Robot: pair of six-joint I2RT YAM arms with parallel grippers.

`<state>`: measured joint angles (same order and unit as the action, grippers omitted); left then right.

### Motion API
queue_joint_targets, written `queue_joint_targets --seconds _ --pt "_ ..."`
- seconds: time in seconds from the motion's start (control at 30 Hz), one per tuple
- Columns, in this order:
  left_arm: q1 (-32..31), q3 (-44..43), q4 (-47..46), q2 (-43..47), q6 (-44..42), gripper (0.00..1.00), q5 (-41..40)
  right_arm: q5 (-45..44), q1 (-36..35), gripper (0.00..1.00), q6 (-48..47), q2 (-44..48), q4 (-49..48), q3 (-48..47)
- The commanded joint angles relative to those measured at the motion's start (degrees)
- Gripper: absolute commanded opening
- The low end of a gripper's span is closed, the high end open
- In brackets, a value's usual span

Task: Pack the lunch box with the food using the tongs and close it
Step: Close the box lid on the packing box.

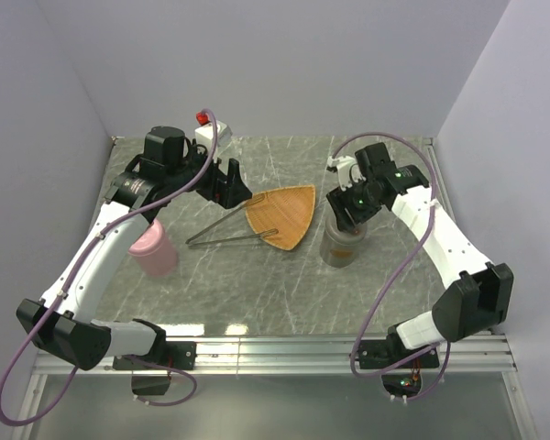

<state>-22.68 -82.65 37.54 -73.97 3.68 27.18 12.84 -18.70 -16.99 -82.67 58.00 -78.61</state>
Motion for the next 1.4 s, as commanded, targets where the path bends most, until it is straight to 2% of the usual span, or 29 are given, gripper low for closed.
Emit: queue_joint_targets --seconds 0.0,0.13,1.37 --pt "0.26 0.47 -1.77 1.38 -0.34 0.99 1.39 -1.76 -0.72 0.67 0.73 -1.79 -2.62 3.19" --pt "0.26 0.04 -1.16 1.38 -0.69 0.99 1.03 -2.91 -1.34 0.66 0.73 -2.32 -2.8 6.62" --pt "0.53 -0.49 -1.59 0.41 -0.34 0.99 1.91 -3.88 -1.69 0.66 -1.46 -5.66 -1.84 15.59"
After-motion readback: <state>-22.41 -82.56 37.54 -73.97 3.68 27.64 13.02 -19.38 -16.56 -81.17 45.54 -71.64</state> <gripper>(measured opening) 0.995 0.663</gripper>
